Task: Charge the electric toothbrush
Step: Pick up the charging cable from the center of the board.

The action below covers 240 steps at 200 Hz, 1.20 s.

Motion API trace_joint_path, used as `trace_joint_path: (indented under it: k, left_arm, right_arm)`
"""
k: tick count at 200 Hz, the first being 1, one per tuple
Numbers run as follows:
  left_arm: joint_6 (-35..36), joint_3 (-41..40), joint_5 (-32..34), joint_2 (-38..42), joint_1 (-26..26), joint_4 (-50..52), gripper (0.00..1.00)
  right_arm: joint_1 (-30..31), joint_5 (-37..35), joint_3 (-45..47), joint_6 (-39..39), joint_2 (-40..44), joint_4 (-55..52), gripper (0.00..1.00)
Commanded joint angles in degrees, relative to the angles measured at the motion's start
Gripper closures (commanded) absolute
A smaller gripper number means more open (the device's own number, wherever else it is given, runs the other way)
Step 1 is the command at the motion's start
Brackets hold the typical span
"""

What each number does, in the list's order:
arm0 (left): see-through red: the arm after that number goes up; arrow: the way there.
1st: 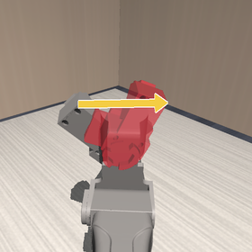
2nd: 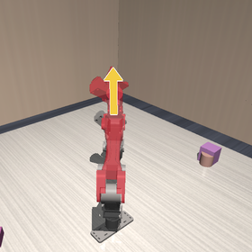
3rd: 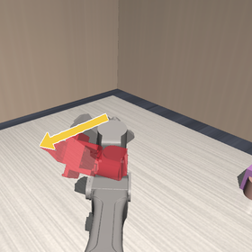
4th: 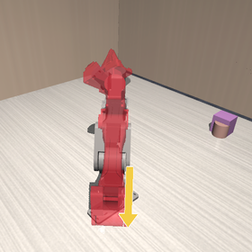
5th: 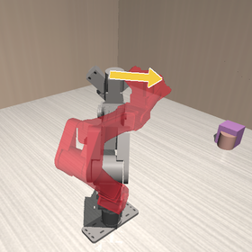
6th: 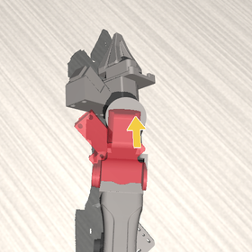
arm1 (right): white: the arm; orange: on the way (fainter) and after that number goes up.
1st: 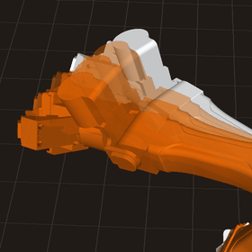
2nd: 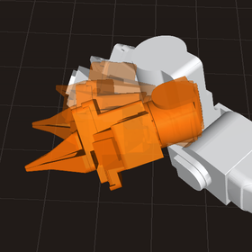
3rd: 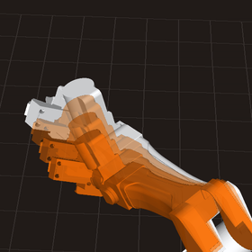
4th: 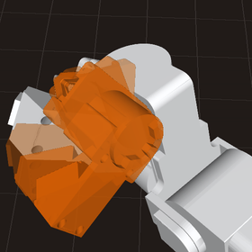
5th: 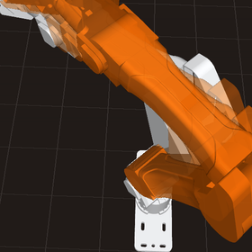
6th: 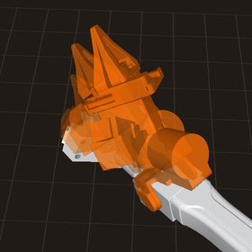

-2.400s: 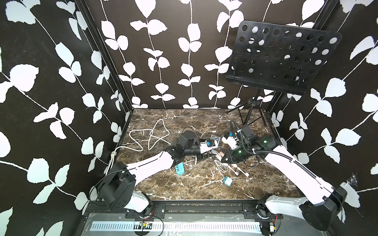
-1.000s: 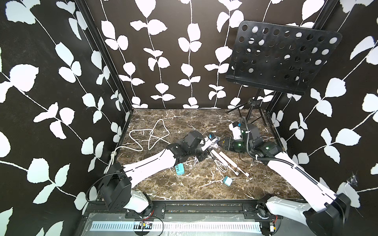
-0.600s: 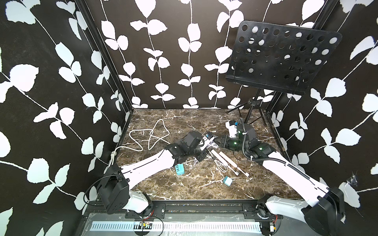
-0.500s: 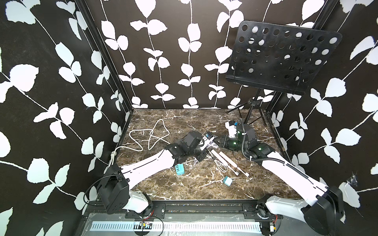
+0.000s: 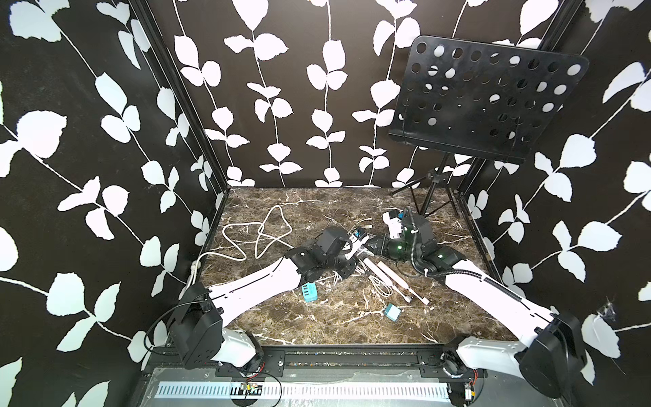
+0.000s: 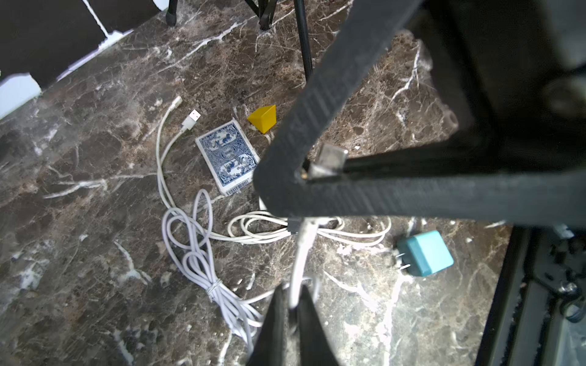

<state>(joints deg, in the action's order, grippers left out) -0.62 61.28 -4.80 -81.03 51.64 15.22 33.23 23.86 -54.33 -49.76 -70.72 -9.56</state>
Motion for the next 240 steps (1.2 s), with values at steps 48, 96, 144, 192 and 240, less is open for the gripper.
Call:
trace_joint_path:
  k: [48,96,144,192,240]
  left_arm:
    - [0.13,5.59,-27.98,1.94,-7.03,-0.22,0.55]
    - [3.62,8.19,-40.05,-0.61,-8.0,-2.84,0.58]
    - [1.39,7.37,-42.21,-0.89,-8.61,-6.13,0.75]
    - [-1.21,7.28,-43.71,-1.5,-9.04,-9.27,0.86]
    - [-2.8,6.73,-41.74,-1.4,-9.71,-10.12,1.0]
  right_arm:
    - [-3.46,13.81,0.23,13.65,4.63,5.1,1.0]
    - [-3.77,19.9,2.35,13.71,5.28,12.42,1.0]
    - [-3.8,19.56,5.02,13.82,7.43,15.3,1.0]
    - [-4.04,21.16,6.37,14.64,7.74,16.6,1.0]
    - [-4.39,21.56,7.17,15.71,7.23,16.42,1.0]
